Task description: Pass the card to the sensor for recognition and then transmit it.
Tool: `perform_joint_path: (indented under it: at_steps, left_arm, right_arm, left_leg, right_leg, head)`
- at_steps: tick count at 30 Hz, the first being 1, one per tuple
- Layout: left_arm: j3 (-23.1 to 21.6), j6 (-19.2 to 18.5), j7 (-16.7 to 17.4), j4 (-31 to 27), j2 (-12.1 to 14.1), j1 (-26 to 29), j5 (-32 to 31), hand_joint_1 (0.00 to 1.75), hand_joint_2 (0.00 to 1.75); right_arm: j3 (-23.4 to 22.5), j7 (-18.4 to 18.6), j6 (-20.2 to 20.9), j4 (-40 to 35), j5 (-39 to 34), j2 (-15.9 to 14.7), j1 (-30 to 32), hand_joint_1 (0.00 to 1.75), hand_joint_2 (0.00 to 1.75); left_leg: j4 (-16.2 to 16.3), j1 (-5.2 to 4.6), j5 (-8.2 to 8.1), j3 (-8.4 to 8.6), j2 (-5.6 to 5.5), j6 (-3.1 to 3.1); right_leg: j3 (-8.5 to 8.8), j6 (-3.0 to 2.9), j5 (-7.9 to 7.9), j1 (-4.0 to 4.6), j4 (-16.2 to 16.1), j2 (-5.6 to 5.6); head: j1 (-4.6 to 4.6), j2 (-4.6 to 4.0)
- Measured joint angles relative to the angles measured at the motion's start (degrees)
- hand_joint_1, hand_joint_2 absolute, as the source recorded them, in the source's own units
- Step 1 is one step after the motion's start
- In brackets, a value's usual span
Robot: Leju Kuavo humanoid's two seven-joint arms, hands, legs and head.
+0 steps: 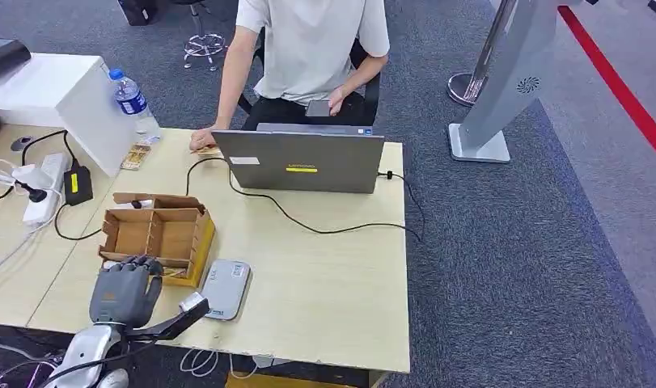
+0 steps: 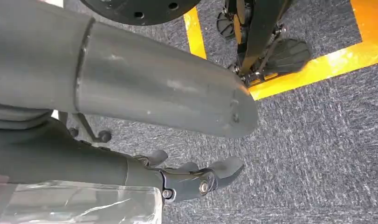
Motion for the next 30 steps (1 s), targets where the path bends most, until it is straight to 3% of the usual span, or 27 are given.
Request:
perform_joint_path:
  at_steps: [13,18,21,25,27,30]
  left_arm:
    - [0.2,1.2,-1.8,-0.8,0.4,0.3,0.7,1.75,1.75]
    - [0.1,2.5,-4.1,-7.5,2.2,3.1,0.5,1.75,1.75]
    - [-0.3,5.7,-5.5,-16.4,5.0,6.4,-1.0,1.75,1.75]
    - [-0.7,7.1,-5.9,-21.3,6.7,8.1,-1.5,1.75,1.75]
    - [-0.9,9.7,-6.7,-23.2,7.5,8.5,-1.7,1.75,1.75]
    - [-1.2,12.2,-8.5,-26.0,8.8,6.5,1.8,1.75,1.75]
  right_arm:
    - [-0.5,0.0,0.1,0.0,0.5,0.0,0.0,0.00,1.75]
    - [-1.6,0.0,0.1,0.0,-0.2,0.0,0.0,0.00,1.75]
    - [-2.7,-0.1,0.1,0.0,-0.4,0.0,0.1,0.00,1.75]
    - [-3.3,-0.2,0.1,-0.1,-0.4,0.1,0.1,0.00,1.75]
    - [-3.5,-0.3,0.2,-0.1,-0.3,0.1,0.1,0.00,1.75]
    - [-3.9,-0.4,0.4,-0.1,0.9,0.1,0.1,0.00,1.75]
  left_leg:
    - [0.0,0.01,0.00,0.01,0.00,0.00]
    - [0.0,0.02,0.00,-0.01,0.01,0.00]
    - [0.0,0.01,-0.01,-0.02,0.01,0.00]
    - [0.0,0.02,-0.01,-0.02,0.00,0.00]
    - [0.0,0.02,0.00,-0.01,0.00,0.00]
    - [0.0,0.01,0.03,0.09,-0.11,0.01]
  right_leg:
    - [0.00,0.00,0.00,0.00,0.0,0.00]
    - [-0.02,0.00,0.00,0.01,0.0,0.03]
    - [-0.03,0.00,-0.01,0.01,0.0,0.02]
    - [-0.02,0.00,-0.01,0.01,0.0,0.00]
    - [-0.04,0.00,-0.01,0.01,0.0,0.00]
    - [-0.17,0.00,-0.01,0.01,-0.1,-0.12]
  head:
    - [-0.02,0.00]
    - [-0.02,0.00]
    - [0.00,0.00]
    - [0.00,0.00]
    - [0.00,0.00]
    - [-0.02,0.00]
